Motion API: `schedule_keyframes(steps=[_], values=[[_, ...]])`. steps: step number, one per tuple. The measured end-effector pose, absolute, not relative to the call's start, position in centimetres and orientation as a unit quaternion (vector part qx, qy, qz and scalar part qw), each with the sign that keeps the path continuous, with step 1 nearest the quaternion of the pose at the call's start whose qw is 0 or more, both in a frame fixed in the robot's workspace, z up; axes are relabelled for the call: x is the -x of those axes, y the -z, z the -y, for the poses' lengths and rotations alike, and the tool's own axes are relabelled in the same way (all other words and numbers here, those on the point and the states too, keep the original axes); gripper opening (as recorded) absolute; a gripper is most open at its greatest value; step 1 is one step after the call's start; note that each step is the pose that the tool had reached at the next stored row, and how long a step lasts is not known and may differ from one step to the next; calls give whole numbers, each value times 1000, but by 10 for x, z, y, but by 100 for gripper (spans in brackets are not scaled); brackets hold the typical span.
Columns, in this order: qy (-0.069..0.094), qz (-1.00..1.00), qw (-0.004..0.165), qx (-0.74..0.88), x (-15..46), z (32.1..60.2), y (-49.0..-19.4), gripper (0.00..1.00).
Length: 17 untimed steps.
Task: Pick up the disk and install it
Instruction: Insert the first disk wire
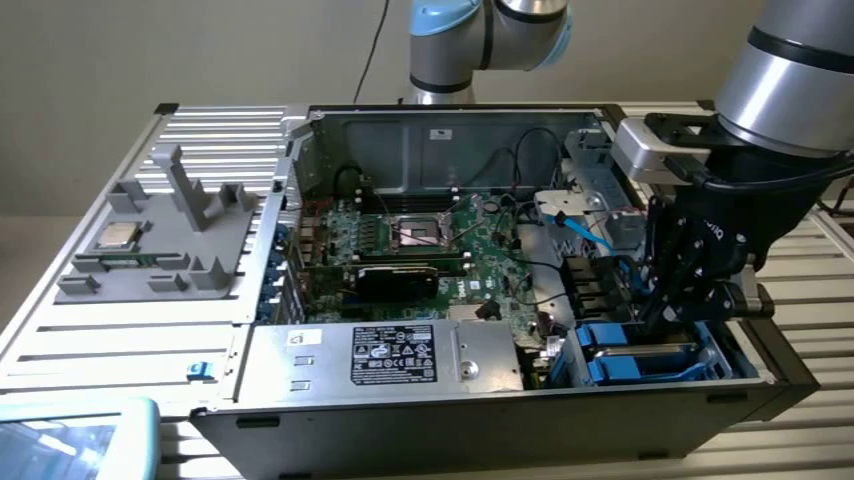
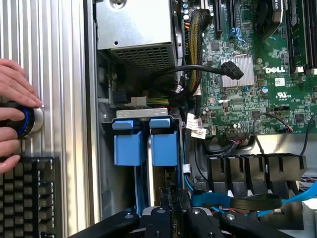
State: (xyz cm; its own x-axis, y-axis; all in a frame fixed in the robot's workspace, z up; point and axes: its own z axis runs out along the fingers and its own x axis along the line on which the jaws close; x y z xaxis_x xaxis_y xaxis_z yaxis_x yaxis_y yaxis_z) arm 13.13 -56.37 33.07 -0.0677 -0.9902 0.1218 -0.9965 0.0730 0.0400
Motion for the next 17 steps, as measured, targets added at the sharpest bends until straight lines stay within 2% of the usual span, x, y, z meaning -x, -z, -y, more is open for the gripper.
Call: schedule_keyframes(steps=[8, 9, 10, 11, 17], values=[[-28, 730, 59, -680, -131, 564, -338, 18], [-28, 730, 60, -680, -131, 564, -342, 24], [-29, 730, 60, -680, -131, 564, -344, 24], [-31, 730, 61, -680, -131, 563, -347, 31], [-37, 730, 66, -679, -131, 563, -371, 31]])
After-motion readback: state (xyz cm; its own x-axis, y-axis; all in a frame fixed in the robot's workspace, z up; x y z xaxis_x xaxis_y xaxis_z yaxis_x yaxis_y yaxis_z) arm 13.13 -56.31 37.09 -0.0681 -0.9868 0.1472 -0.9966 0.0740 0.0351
